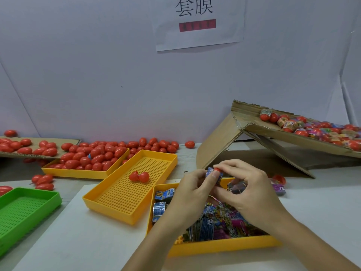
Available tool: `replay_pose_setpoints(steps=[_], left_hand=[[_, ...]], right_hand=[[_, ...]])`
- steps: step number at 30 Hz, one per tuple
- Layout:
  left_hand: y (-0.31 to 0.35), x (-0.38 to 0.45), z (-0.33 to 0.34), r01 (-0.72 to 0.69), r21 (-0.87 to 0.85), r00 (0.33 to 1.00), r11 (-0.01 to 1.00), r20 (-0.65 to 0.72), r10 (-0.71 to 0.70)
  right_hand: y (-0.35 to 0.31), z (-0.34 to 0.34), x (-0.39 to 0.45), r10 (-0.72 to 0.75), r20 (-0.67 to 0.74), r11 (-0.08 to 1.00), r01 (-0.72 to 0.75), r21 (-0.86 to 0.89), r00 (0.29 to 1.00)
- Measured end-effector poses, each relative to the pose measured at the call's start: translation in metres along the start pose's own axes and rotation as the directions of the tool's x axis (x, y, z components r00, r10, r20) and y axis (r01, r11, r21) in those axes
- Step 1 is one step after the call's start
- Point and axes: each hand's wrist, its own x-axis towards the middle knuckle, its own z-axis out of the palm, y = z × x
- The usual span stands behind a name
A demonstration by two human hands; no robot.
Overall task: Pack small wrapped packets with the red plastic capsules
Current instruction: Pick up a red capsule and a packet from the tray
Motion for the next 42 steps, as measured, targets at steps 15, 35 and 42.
replay_pose_setpoints(steps=[15,35,42], left_hand=[[-0.0057,-0.001,0.0033,0.091,-0.349,0.996,0.933,0.032,-0.085],[-0.0071,-0.0018,-0.0004,0.119,-0.279,0.993,0.953,0.059,-0.107],[-0.0079,0.0015,-0.0008,0.103,-0.307,0.995,0.946,0.014,-0.104]], right_hand=[[0.0004,-0.0014,-0.0003,0.024,0.008,0.997,-0.025,0.07,1.0],[0.0036,-0.0022,0.0016,0.038,0.182,0.983,-0.069,0.169,0.983],[0.0034,-0.001,0.0003,0.072,0.12,0.991,-0.084,0.099,0.99]])
